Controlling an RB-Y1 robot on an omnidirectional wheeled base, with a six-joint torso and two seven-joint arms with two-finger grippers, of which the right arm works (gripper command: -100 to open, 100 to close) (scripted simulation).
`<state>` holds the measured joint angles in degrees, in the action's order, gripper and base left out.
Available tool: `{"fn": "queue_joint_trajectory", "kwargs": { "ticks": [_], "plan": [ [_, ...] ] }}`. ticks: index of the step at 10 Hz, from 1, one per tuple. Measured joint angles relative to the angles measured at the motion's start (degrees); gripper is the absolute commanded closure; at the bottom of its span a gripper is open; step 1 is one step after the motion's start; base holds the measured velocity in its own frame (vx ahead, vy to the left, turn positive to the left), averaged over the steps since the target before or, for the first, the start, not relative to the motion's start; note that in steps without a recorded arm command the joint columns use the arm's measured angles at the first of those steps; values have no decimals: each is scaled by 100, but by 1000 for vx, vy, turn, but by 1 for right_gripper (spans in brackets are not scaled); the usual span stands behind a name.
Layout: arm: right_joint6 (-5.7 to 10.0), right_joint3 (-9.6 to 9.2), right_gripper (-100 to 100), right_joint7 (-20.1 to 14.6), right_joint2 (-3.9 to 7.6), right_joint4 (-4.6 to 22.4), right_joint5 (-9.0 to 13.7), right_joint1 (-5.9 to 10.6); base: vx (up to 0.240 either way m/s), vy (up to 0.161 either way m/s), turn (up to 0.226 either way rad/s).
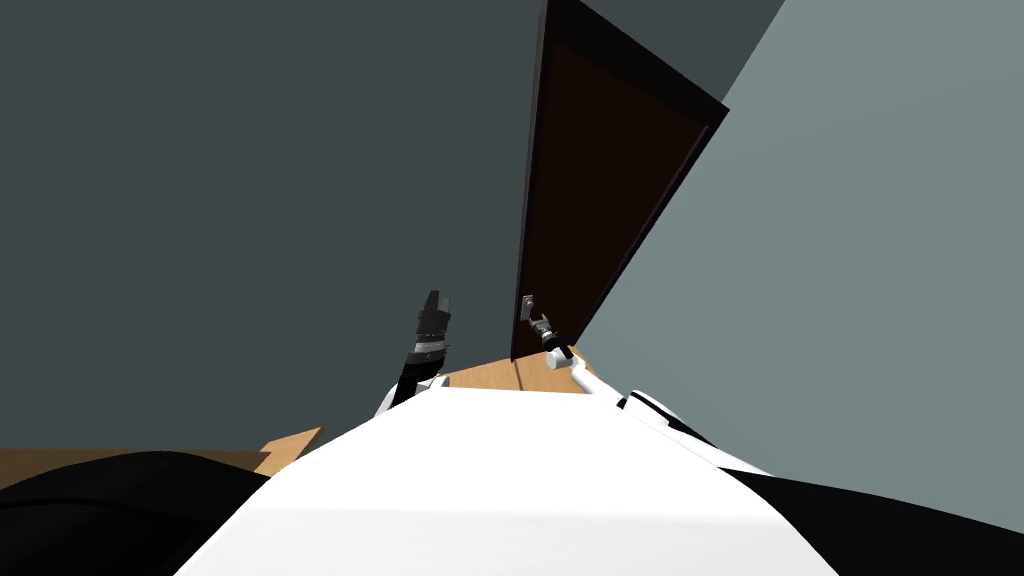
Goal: Pull the door open
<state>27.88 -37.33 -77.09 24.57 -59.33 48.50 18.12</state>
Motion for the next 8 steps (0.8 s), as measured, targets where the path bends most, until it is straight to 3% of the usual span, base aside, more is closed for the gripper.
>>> {"fn": "queue_joint_trajectory", "kwargs": {
  "ticks": [1, 3, 5, 6, 8],
  "plan": [
    [9, 66, -100, -25, 106, -75, 36, -86, 96, 75, 160],
    [242, 23, -100, -373, 325, 318, 48, 6, 137, 86, 246],
    [279, 144, -100, -491, 525, 367, 125, -30, 158, 80, 238],
    [393, 119, -100, -696, 644, 607, 130, 48, 147, 90, 168],
    [470, 217, -100, -818, 825, 605, 193, -45, 75, 35, 68]
  ]
}}
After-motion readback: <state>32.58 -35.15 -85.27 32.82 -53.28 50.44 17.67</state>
